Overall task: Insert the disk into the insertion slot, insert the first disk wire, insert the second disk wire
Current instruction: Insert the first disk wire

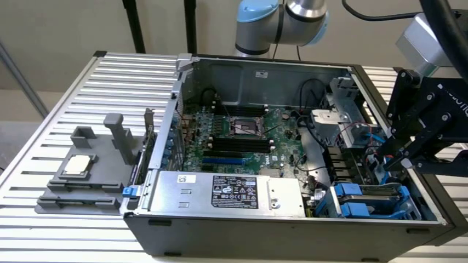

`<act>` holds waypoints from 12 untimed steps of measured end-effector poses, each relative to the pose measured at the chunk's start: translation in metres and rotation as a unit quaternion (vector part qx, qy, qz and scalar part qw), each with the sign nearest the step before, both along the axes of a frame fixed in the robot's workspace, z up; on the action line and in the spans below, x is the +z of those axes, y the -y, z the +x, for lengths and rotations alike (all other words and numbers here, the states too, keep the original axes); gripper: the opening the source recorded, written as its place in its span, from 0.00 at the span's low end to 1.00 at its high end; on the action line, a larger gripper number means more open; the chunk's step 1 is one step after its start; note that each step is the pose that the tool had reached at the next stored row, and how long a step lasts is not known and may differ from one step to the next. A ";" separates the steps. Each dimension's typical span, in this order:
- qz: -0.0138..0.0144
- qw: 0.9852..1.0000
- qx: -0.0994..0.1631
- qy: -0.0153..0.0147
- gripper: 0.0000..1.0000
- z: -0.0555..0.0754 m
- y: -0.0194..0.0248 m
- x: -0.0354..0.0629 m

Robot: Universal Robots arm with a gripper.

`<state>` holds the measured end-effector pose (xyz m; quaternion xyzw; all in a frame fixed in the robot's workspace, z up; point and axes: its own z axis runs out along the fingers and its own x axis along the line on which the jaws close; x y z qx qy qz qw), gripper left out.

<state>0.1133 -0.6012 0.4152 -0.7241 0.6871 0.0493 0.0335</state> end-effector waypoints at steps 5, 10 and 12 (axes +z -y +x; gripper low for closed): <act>0.001 1.000 0.000 0.000 0.30 0.000 0.0000 0.0000; 0.001 1.000 0.000 0.000 0.30 0.001 0.0000 0.0000; 0.001 1.000 0.000 0.000 0.30 0.008 -0.0005 -0.0001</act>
